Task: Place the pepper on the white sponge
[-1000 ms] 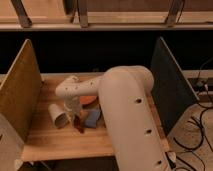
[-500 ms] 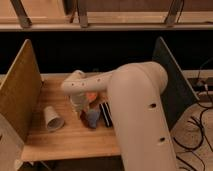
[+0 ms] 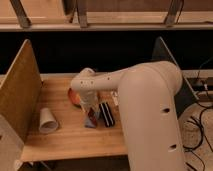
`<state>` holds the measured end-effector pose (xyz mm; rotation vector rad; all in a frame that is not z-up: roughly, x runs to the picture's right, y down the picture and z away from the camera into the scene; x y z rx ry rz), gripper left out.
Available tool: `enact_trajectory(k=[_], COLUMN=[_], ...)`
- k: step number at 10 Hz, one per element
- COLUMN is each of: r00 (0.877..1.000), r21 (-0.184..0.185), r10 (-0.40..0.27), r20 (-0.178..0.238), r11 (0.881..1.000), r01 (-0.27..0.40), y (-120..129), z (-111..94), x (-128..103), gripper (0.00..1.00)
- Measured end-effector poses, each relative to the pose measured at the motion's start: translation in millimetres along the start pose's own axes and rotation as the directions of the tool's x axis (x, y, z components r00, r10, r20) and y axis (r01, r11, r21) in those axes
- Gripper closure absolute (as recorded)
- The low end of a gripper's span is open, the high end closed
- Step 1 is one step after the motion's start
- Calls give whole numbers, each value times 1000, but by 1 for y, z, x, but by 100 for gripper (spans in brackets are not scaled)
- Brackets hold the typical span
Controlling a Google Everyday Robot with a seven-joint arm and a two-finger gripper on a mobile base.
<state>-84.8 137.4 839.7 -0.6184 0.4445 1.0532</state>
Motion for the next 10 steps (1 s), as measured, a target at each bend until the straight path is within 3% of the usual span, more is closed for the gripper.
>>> enact_trajectory(k=[7,10], r00=[1000,1000], r21=[0,0], r10=[0,-1], r20=[-2,-2], r11=[1000,1000], r01=[0,1], y=[0,0], z=[0,0], x=[0,0], gripper=[23,20])
